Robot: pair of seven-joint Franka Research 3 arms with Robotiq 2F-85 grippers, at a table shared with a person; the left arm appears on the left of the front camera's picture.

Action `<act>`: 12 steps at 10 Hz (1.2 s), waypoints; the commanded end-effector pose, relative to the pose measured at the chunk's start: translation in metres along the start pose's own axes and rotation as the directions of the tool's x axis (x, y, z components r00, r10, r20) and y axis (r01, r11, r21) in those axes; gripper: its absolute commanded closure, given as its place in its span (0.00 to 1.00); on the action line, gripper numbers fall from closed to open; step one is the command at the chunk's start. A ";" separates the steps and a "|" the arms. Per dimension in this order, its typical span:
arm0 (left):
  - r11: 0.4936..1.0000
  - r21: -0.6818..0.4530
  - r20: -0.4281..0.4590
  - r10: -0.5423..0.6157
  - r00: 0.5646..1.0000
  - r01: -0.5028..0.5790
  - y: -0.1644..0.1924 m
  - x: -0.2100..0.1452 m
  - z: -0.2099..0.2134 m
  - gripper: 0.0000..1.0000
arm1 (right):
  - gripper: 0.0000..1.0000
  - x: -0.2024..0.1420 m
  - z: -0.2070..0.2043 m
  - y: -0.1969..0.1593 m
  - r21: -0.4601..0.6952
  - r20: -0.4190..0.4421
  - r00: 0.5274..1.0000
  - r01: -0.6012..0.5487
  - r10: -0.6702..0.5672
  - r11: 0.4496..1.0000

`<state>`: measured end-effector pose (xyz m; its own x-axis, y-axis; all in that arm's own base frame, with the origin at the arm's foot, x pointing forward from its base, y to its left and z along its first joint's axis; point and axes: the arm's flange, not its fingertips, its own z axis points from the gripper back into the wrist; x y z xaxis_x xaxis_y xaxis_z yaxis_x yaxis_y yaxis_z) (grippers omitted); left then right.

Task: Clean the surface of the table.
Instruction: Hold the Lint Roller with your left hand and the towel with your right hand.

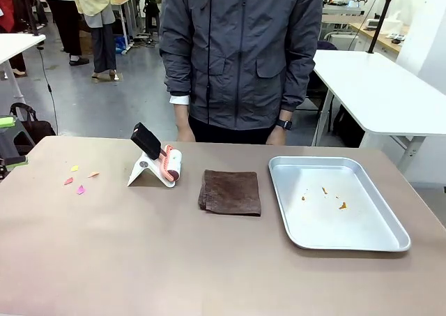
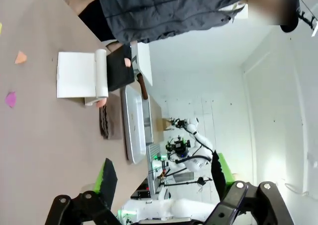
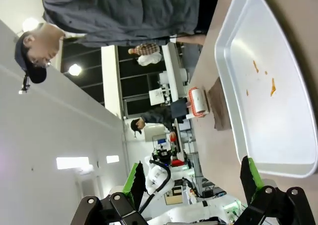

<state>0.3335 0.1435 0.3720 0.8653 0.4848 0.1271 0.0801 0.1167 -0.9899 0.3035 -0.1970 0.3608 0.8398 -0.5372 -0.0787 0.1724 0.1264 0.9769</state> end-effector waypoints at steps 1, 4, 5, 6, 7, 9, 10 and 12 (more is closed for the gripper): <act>0.999 0.033 0.070 -0.014 0.997 0.011 -0.004 -0.053 -0.022 0.00 | 0.00 -0.002 0.001 0.007 0.003 -0.007 1.000 -0.012 0.012 1.000; 1.000 0.000 0.000 0.000 1.000 0.000 0.000 0.000 0.000 0.00 | 0.00 -0.002 0.001 0.007 0.003 -0.007 1.000 -0.012 0.012 1.000; 1.000 0.000 0.000 0.000 1.000 0.000 0.000 0.000 0.000 0.00 | 0.00 -0.002 0.001 0.007 0.003 -0.007 1.000 -0.012 0.012 1.000; 1.000 0.010 0.015 0.004 1.000 -0.004 0.000 0.003 -0.002 0.00 | 0.00 -0.001 -0.002 0.002 -0.009 -0.007 1.000 -0.003 0.003 1.000; 0.993 0.120 0.037 -0.012 0.999 0.007 -0.018 0.000 -0.014 0.00 | 0.00 -0.007 -0.014 0.016 -0.090 0.053 0.998 -0.015 0.020 0.996; 0.966 0.204 -0.088 -0.145 0.986 0.160 -0.071 0.003 -0.060 0.00 | 0.00 -0.023 -0.065 0.059 -0.233 0.030 0.987 -0.147 0.158 0.961; 0.951 0.225 -0.145 -0.185 0.972 0.214 -0.092 0.007 -0.085 0.00 | 0.00 -0.029 -0.094 0.076 -0.245 -0.038 0.980 -0.199 0.196 0.949; 0.904 0.336 -0.212 -0.202 0.956 0.265 -0.119 0.006 -0.137 0.00 | 0.00 -0.060 -0.163 0.110 -0.310 -0.160 0.942 -0.330 0.293 0.892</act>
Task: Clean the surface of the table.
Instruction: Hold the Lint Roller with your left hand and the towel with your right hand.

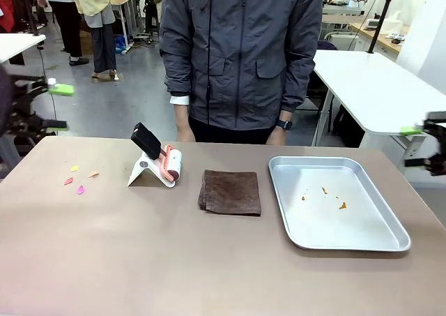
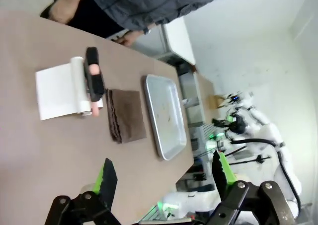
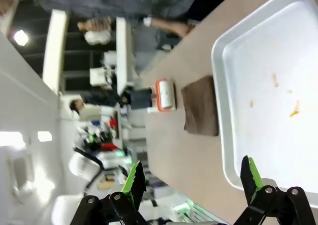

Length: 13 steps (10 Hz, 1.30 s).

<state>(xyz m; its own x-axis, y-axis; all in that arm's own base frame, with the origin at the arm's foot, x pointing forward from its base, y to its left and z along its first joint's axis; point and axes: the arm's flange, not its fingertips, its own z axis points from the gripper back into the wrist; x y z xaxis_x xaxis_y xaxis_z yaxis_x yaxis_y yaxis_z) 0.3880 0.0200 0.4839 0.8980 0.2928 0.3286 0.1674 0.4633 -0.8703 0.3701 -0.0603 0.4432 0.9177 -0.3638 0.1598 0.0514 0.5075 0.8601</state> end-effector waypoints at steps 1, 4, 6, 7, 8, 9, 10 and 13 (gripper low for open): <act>0.989 0.146 -0.096 -0.008 0.995 0.022 -0.014 0.007 -0.029 0.00 | 0.00 -0.042 -0.062 0.048 -0.076 -0.050 0.996 -0.073 0.069 0.994; 0.944 0.328 -0.099 0.017 0.995 0.017 -0.032 0.013 -0.067 0.00 | 0.00 -0.093 -0.167 0.111 -0.211 -0.078 0.997 -0.038 0.022 0.977; 0.940 0.342 -0.078 0.026 0.997 0.002 -0.028 0.019 -0.091 0.00 | 0.00 -0.117 -0.219 0.117 -0.293 -0.032 0.999 -0.042 0.035 0.955; 0.936 0.351 -0.077 0.031 0.997 -0.002 -0.023 0.023 -0.103 0.00 | 0.00 -0.124 -0.236 0.113 -0.305 -0.068 0.995 -0.091 0.074 0.948; 0.918 0.397 -0.090 0.042 0.995 -0.003 -0.016 0.029 -0.112 0.00 | 0.00 -0.127 -0.250 0.106 -0.370 -0.085 0.991 -0.131 0.107 0.920; 0.912 0.411 -0.103 0.045 0.994 0.002 -0.008 0.035 -0.119 0.00 | 0.00 -0.130 -0.254 0.102 -0.394 -0.119 0.988 -0.137 0.097 0.909; 0.913 0.408 -0.080 0.067 0.995 -0.029 -0.005 0.040 -0.118 0.00 | 0.00 -0.129 -0.249 0.100 -0.394 -0.131 0.987 -0.139 0.094 0.909; 0.924 0.382 -0.095 0.026 0.995 0.012 -0.009 0.022 -0.116 0.00 | 0.00 -0.138 -0.247 0.103 -0.357 -0.111 0.988 -0.138 0.105 0.924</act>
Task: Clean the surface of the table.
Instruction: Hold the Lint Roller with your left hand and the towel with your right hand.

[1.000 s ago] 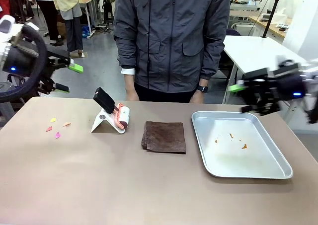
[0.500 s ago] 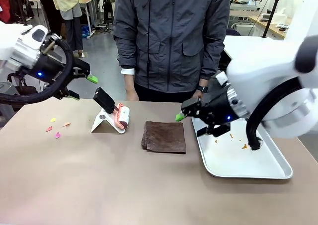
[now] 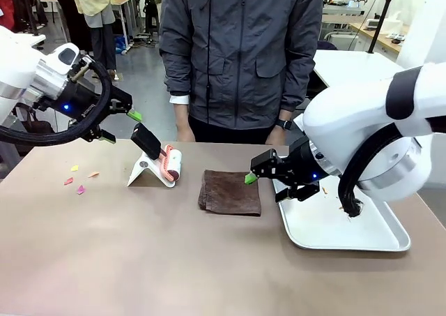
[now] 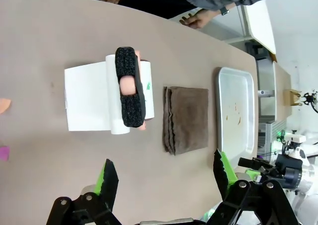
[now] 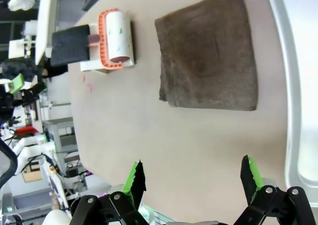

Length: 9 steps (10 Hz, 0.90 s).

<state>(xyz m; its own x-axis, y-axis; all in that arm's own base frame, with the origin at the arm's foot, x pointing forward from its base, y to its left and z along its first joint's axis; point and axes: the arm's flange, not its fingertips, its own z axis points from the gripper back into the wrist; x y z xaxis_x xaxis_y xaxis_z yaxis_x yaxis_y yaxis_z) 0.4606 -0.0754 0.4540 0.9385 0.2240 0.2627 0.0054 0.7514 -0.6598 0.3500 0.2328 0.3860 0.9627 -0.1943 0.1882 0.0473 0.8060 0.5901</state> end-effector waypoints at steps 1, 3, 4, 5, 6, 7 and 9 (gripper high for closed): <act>1.000 -0.002 0.005 -0.004 1.000 0.004 -0.001 -0.006 0.005 0.00 | 0.00 -0.004 0.003 0.004 0.008 0.021 1.000 0.017 -0.017 1.000; 0.997 0.012 -0.031 0.074 0.997 -0.074 -0.005 0.020 -0.002 0.00 | 0.00 0.005 -0.006 0.014 -0.048 0.019 0.994 -0.107 0.108 0.993; 0.994 0.055 -0.067 0.098 0.993 -0.094 -0.012 0.043 -0.008 0.00 | 0.00 0.020 -0.017 0.028 -0.081 0.050 0.991 -0.119 0.123 0.990; 0.986 0.097 -0.087 0.145 0.986 -0.137 -0.013 0.062 -0.009 0.00 | 0.00 0.037 -0.029 0.037 -0.106 0.054 0.987 -0.146 0.153 0.984; 0.982 0.120 -0.106 0.160 0.981 -0.147 -0.012 0.073 -0.011 0.00 | 0.00 0.047 -0.042 0.044 -0.117 0.030 0.983 -0.176 0.181 0.977; 0.977 0.164 -0.113 0.158 0.981 -0.139 -0.011 0.084 -0.017 0.00 | 0.00 0.058 -0.057 0.048 -0.174 0.033 0.989 -0.138 0.146 0.975; 0.968 0.204 -0.120 0.171 0.978 -0.144 -0.011 0.099 -0.031 0.00 | 0.00 0.062 -0.073 0.055 -0.197 0.073 0.990 -0.107 0.123 0.975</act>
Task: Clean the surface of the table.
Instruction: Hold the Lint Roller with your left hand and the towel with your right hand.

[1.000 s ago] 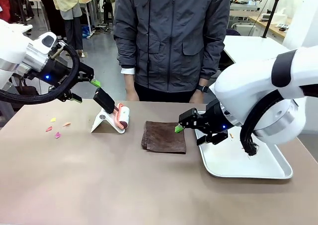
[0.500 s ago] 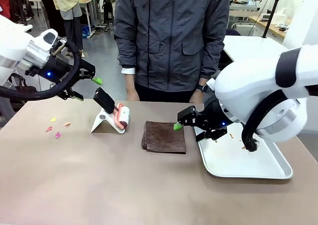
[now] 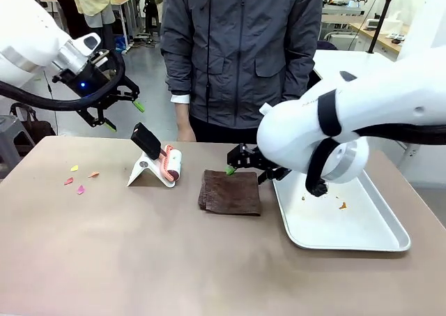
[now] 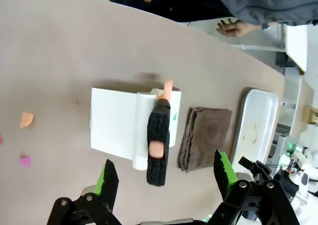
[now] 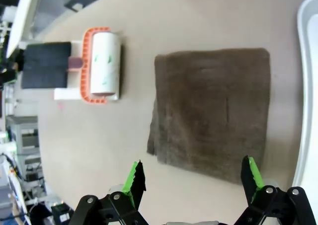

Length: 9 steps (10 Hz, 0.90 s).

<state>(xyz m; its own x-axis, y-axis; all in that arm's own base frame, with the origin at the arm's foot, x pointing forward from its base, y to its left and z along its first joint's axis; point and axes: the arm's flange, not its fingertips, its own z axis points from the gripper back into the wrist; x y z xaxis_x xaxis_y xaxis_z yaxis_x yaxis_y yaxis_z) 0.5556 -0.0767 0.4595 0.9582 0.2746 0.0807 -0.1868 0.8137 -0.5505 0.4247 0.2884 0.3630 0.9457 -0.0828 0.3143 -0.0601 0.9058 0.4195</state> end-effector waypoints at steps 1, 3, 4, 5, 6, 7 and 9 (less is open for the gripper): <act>1.000 0.014 -0.040 -0.010 0.999 0.010 -0.010 0.012 -0.004 0.00 | 0.00 0.015 -0.010 0.022 -0.046 -0.004 0.999 0.052 -0.053 0.998; 0.998 0.035 -0.036 -0.045 0.998 0.046 -0.012 0.015 -0.016 0.00 | 0.00 0.028 -0.029 0.026 -0.143 -0.007 0.990 0.137 -0.139 0.980; 0.997 0.038 -0.043 -0.070 0.997 0.072 -0.010 0.015 -0.022 0.00 | 0.00 0.035 -0.036 0.027 -0.168 -0.018 0.987 0.156 -0.161 0.973; 0.992 0.043 -0.054 -0.117 0.992 0.119 -0.008 0.014 -0.031 0.00 | 0.00 0.044 -0.043 0.028 -0.196 -0.040 0.983 0.166 -0.178 0.966; 0.988 0.057 -0.067 -0.140 0.988 0.144 -0.005 0.014 -0.038 0.00 | 0.00 0.051 -0.047 0.028 -0.221 -0.051 0.980 0.177 -0.193 0.959; 0.985 0.068 -0.066 -0.154 0.986 0.158 -0.004 0.013 -0.043 0.00 | 0.00 0.059 -0.049 0.026 -0.225 -0.077 0.975 0.184 -0.206 0.957; 0.982 0.069 -0.075 -0.170 0.983 0.175 -0.004 0.009 -0.050 0.00 | 0.00 0.071 -0.058 0.024 -0.293 -0.128 0.970 0.163 -0.207 0.942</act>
<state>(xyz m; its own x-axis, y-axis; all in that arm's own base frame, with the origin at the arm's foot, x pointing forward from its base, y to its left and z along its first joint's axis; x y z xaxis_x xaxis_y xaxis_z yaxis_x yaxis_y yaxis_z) 0.5774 -0.1014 0.4209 0.9899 0.1109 0.0887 -0.0545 0.8734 -0.4839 0.4965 0.3161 0.3449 0.9710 -0.2042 0.1248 0.1686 0.9537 0.2489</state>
